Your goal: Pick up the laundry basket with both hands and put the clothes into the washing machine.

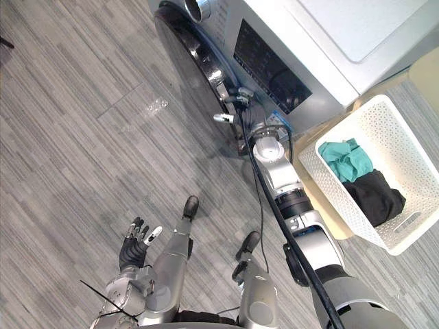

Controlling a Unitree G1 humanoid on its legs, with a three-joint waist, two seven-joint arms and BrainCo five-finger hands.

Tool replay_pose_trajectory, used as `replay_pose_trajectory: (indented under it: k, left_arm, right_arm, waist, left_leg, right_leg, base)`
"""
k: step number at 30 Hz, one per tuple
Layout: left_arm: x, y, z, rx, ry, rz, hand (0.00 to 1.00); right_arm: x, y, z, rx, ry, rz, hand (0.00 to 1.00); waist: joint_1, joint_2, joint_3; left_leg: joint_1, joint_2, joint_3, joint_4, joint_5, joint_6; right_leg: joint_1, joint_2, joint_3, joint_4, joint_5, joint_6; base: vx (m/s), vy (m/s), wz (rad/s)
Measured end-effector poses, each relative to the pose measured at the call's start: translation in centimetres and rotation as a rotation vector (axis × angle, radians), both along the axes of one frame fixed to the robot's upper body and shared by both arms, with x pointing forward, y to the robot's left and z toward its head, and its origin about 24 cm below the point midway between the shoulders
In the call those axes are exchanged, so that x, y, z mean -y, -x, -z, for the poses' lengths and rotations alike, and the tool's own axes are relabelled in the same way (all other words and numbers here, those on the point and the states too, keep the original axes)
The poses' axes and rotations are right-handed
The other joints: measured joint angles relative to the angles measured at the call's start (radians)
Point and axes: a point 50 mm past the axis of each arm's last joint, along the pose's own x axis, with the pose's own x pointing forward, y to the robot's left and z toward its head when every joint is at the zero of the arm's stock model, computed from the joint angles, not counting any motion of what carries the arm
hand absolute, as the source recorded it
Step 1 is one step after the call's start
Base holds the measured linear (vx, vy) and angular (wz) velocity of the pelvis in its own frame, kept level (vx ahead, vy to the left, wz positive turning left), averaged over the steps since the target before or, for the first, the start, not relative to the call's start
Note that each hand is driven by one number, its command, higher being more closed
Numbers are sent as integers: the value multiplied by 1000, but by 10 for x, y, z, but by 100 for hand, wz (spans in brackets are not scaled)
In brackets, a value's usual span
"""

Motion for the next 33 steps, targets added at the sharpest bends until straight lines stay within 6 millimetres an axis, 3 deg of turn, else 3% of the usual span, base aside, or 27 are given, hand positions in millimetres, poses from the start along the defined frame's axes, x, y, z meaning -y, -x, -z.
replay_pose_trajectory:
  k: [3, 6, 9, 12, 14, 17, 19, 21, 27, 30, 33]
  left_arm:
    - [0, 0, 0, -1, -1, -7, 0]
    - [0, -1, -1, 1, -1, -15, 0]
    - [0, -1, -1, 2, 7, -20, 0]
    - [-1, -1, -1, -3, 2, -30, 0]
    - [-1, -1, -1, -7, -1, -36, 0]
    - [-2, -1, -1, -7, -2, -38, 0]
    - [-1, -1, -1, -9, -4, -37, 0]
    - [-2, -1, 0, -15, -14, -42, 0]
    - [-4, 0, 0, -21, -38, -46, 0]
    - [-4, -1, 3, -32, -47, -45, 0]
    - [-7, 0, 14, -84, -58, -42, 0]
  right_arm:
    - [-3, 0, -3, 11, -39, -2, 0]
    - [-19, 0, 13, -46, -89, -15, 0]
    - [-29, 7, 36, -101, -156, -33, 0]
    - [-44, 23, 75, -208, -158, -88, 0]
    - [-78, 47, 110, -313, -98, -238, 0]
    - [-112, 77, 136, -400, -69, -399, 0]
    - [-144, 110, 157, -482, -20, -580, 0]
    - [-161, 130, 167, -527, -7, -684, 0]
    - [-161, 136, 163, -503, -10, -734, 0]
    - [-144, 137, 156, -457, -54, -717, 0]
    - [-104, 136, 156, -426, -133, -592, 0]
  waist:
    - [10, -3, 2]
    - [15, -3, 2]
    - [17, -2, 3]
    - [24, -2, 3]
    - [30, -2, 3]
    - [46, -2, 3]
    - [49, -2, 3]
    - [52, -2, 3]
    - [48, -4, 1]
    - [46, -9, -2]
    - [31, -33, -35]
  left_leg:
    - [-9, 0, -4, -4, 7, -2]
    - [-13, 0, -11, -7, 15, -7]
    - [-10, -3, -35, -11, 19, -13]
    - [12, -7, -68, -43, 32, -25]
    - [20, -8, -88, -48, 33, -26]
    - [36, -2, -95, -66, 39, -35]
    - [45, -3, -120, -69, 40, -37]
    - [54, -4, -132, -69, 40, -37]
    - [67, -13, -138, -57, 40, -37]
    - [84, -7, -114, -56, 40, -36]
    - [96, 5, -65, -55, 39, -35]
  right_leg:
    - [-9, 0, -3, 0, 0, 0]
    - [-11, 1, -16, 0, 0, 0]
    - [2, 5, -33, 0, -5, -6]
    - [28, 4, -67, 12, -36, -5]
    - [41, 5, -83, 25, -61, -3]
    - [46, 8, -86, 39, -74, -3]
    - [64, 9, -111, 51, -89, -4]
    - [79, 11, -117, 56, -93, -7]
    - [92, 2, -113, 77, -112, 0]
    - [90, 0, -86, 88, -112, -1]
    - [72, 1, -34, 92, -111, 0]
  base:
    - [-4, 5, 3]
    - [28, -9, 6]
    - [34, -12, 20]
    - [32, -28, 38]
    - [29, -43, 23]
    - [15, -31, 12]
    - [16, -25, 33]
    - [3, -4, 22]
    - [-59, 24, 5]
    - [-79, 22, -22]
    - [-87, 6, -46]
